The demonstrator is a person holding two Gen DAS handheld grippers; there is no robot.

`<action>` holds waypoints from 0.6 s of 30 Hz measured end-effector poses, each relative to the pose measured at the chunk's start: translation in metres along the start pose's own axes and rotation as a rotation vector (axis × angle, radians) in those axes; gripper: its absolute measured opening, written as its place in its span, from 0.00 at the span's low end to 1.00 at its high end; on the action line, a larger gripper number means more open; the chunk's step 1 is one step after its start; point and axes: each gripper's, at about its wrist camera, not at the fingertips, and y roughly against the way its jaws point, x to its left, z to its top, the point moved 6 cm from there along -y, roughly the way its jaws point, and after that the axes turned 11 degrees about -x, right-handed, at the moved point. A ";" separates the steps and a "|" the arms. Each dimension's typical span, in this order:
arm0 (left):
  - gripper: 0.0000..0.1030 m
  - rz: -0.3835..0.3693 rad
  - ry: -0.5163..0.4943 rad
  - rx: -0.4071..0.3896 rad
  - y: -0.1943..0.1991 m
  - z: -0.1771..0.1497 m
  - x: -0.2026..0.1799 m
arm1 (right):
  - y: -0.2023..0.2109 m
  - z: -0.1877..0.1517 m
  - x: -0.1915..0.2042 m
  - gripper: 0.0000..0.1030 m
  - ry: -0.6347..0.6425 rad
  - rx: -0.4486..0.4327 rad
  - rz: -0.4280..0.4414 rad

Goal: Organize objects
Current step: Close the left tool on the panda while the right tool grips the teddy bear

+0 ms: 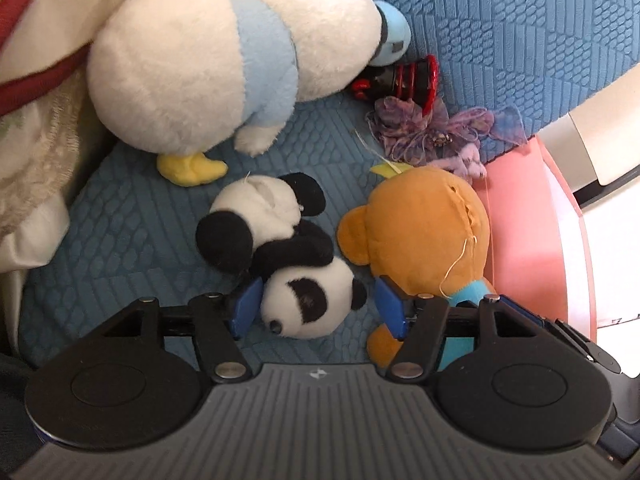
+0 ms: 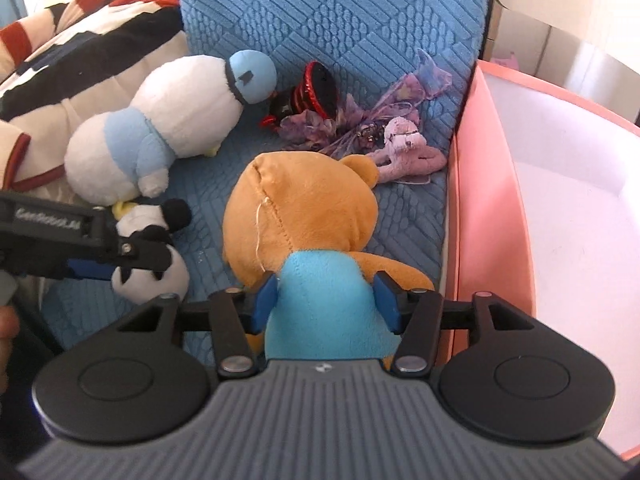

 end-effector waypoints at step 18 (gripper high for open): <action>0.68 0.016 0.036 -0.027 -0.016 0.010 -0.001 | -0.030 -0.001 0.001 0.54 0.028 0.047 -0.003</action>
